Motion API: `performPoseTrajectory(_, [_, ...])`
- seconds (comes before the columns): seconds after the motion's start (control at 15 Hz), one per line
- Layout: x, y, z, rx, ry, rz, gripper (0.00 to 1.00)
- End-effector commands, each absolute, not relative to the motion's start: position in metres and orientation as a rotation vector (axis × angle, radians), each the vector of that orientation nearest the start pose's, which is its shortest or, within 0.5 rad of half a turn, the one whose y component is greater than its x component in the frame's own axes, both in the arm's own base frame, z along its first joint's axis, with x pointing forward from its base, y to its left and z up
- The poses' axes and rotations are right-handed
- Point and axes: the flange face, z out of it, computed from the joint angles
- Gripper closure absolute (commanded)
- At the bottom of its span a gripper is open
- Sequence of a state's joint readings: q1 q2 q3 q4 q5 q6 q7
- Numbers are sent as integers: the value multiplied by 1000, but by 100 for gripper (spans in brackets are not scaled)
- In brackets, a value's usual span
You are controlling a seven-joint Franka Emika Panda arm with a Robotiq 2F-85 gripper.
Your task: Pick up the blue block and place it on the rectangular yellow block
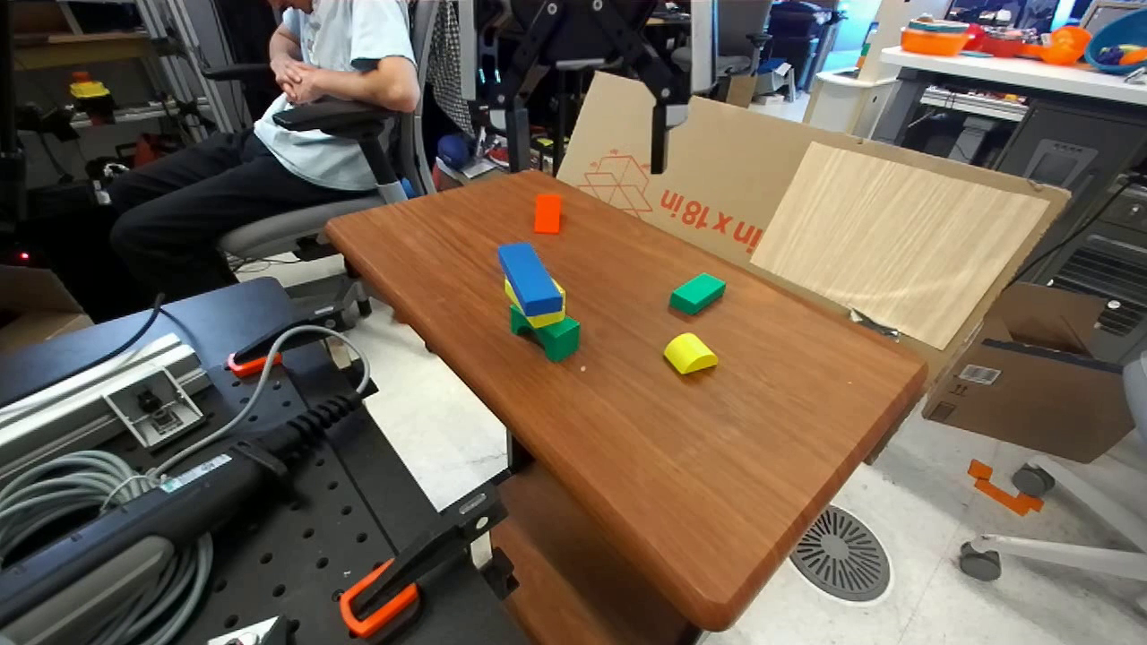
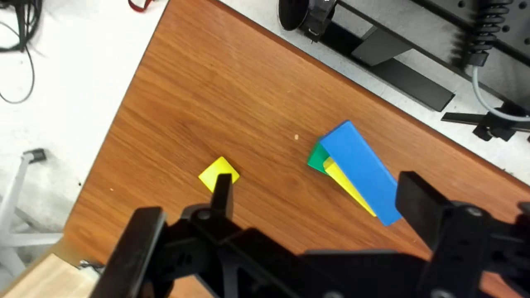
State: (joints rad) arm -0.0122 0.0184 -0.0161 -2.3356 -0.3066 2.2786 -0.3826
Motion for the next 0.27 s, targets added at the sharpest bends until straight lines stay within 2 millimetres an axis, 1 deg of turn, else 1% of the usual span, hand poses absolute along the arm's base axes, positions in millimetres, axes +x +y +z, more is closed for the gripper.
performPoseTrajectory(0.0, [515,-41,331,-3261,-629,317,0])
performPoseTrajectory(0.07, [504,-33,330,-3249,-774,246,0])
performPoseTrajectory(0.2, [508,-40,332,-3267,-694,282,0])
